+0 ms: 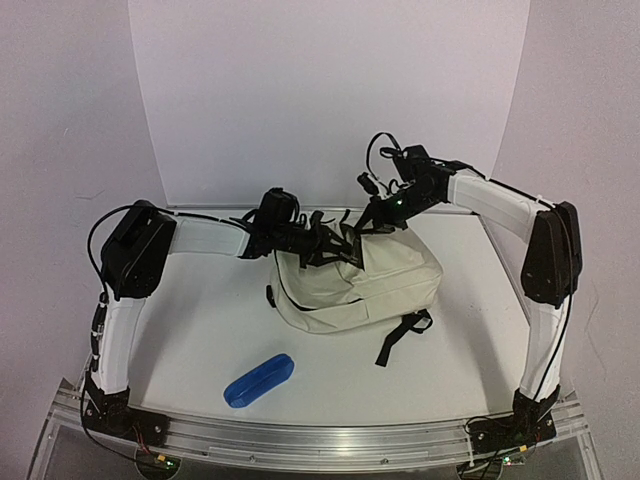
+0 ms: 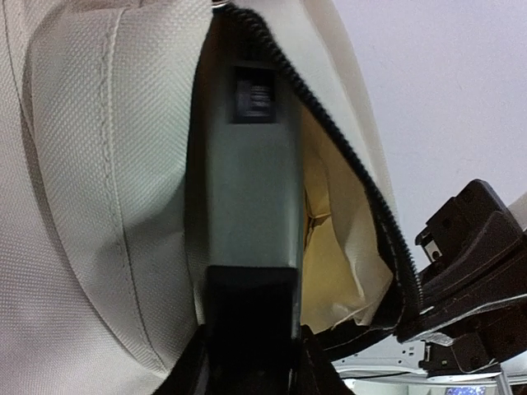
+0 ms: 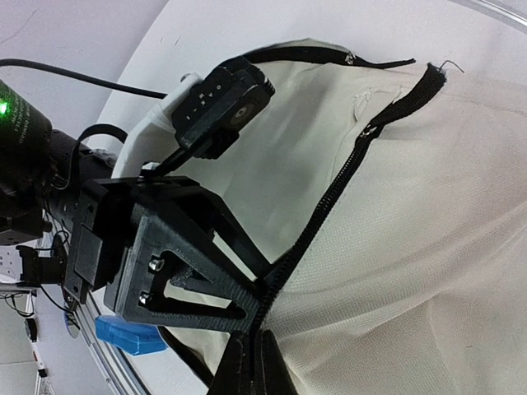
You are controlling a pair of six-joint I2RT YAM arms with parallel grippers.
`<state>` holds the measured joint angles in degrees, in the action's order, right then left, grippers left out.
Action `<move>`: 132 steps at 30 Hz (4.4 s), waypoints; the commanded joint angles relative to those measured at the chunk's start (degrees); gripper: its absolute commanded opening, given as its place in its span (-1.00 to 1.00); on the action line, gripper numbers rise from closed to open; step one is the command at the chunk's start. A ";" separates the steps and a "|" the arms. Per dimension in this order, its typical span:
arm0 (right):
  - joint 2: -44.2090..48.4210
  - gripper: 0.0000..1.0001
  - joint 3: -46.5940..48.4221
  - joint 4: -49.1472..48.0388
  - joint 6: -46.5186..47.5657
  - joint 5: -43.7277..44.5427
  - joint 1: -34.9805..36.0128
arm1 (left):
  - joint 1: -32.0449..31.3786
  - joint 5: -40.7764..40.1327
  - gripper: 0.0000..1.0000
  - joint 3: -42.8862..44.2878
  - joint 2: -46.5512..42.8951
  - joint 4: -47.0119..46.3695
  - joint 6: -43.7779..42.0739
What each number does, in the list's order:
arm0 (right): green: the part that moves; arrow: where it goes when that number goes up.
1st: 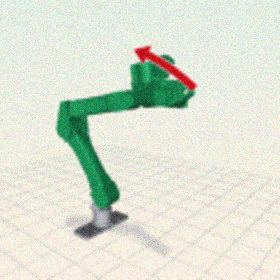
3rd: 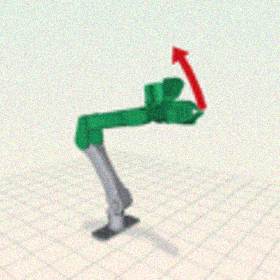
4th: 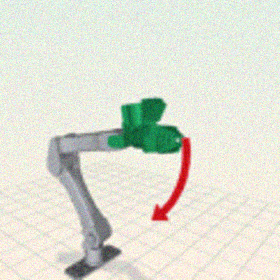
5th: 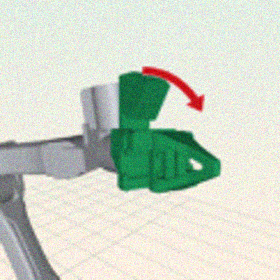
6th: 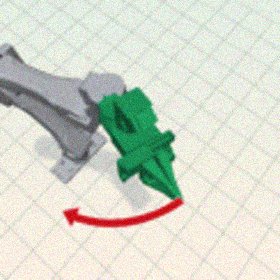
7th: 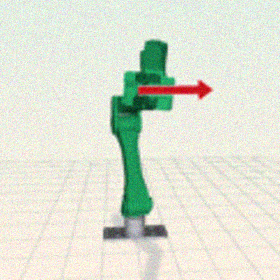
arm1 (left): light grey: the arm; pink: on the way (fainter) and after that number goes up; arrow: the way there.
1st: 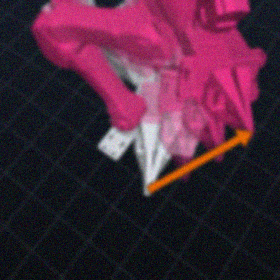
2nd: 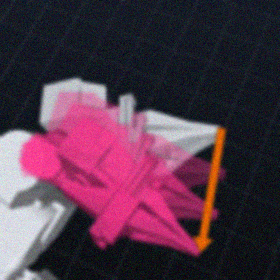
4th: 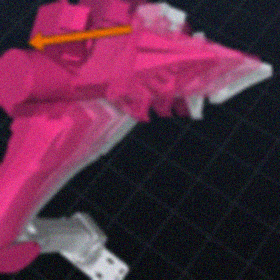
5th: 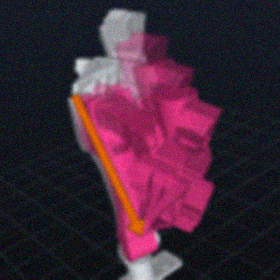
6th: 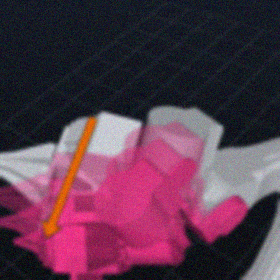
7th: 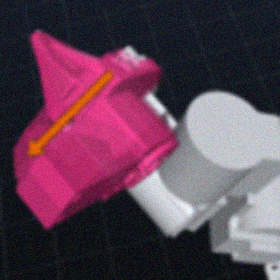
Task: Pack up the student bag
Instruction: Place the stationery in the student bag, then pick up the personal item from the center of the board.
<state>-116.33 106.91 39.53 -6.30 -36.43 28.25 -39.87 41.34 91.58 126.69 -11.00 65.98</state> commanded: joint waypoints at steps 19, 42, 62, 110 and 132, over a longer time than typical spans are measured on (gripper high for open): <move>3.47 -1.00 0.96 -2.41 -1.84 -6.20 -1.33 | -2.12 2.44 0.09 11.19 4.85 7.28 -7.48; 6.12 -1.00 -1.92 -2.28 -0.72 -6.47 -1.59 | -1.71 -7.88 0.12 5.45 -5.61 20.74 -15.18; 5.88 -1.00 -2.03 -2.29 -0.71 -7.15 -1.59 | -1.09 -18.93 -0.74 17.78 -1.53 41.47 -22.42; 6.01 -1.00 -5.26 -2.36 1.49 -4.53 -1.96 | -13.79 -20.15 0.89 -13.55 -31.58 63.29 -30.54; 5.68 -1.00 -5.79 -2.36 1.40 -5.52 -1.95 | -24.11 -35.36 0.45 -17.17 -20.40 72.29 -29.14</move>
<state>-113.86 101.45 37.09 -5.39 -40.57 26.06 -63.87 11.77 70.90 102.77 58.66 38.46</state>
